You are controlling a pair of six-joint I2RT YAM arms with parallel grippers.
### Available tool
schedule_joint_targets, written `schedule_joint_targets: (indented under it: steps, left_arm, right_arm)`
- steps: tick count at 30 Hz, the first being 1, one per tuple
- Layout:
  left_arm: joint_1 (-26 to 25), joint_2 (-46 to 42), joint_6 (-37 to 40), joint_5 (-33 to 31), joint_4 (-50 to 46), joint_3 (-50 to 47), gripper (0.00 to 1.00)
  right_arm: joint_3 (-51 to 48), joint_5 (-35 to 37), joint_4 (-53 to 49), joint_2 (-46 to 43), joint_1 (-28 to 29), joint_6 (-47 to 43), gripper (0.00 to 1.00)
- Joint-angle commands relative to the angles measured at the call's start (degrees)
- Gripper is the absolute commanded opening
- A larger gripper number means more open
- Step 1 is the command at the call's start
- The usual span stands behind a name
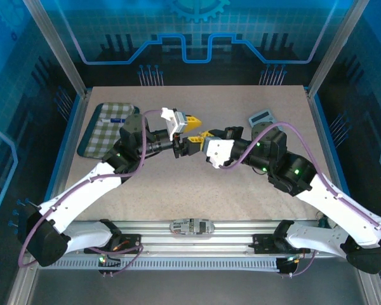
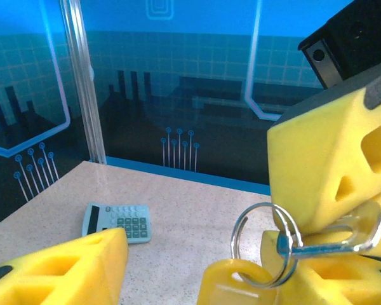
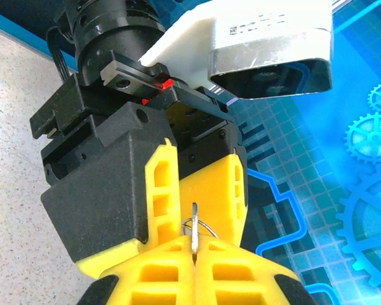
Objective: Remove the keys from the keyring
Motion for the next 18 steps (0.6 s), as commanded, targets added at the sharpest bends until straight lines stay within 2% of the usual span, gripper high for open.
schedule_joint_targets:
  steps: [1, 9, 18]
  left_arm:
    - [-2.6, -1.0, 0.9, 0.2, 5.9, -0.5, 0.63]
    - [-2.7, -2.8, 1.7, -1.6, 5.1, -2.2, 0.69]
    - [-2.8, -3.6, 1.2, 0.4, 6.7, -3.8, 0.71]
  right_arm:
    - [-0.7, -10.4, 2.4, 2.2, 0.7, 3.2, 0.0]
    - [-0.2, -11.7, 3.7, 2.0, -1.2, 6.8, 0.0]
    - [2.1, -12.3, 5.1, 2.2, -3.6, 15.3, 0.0]
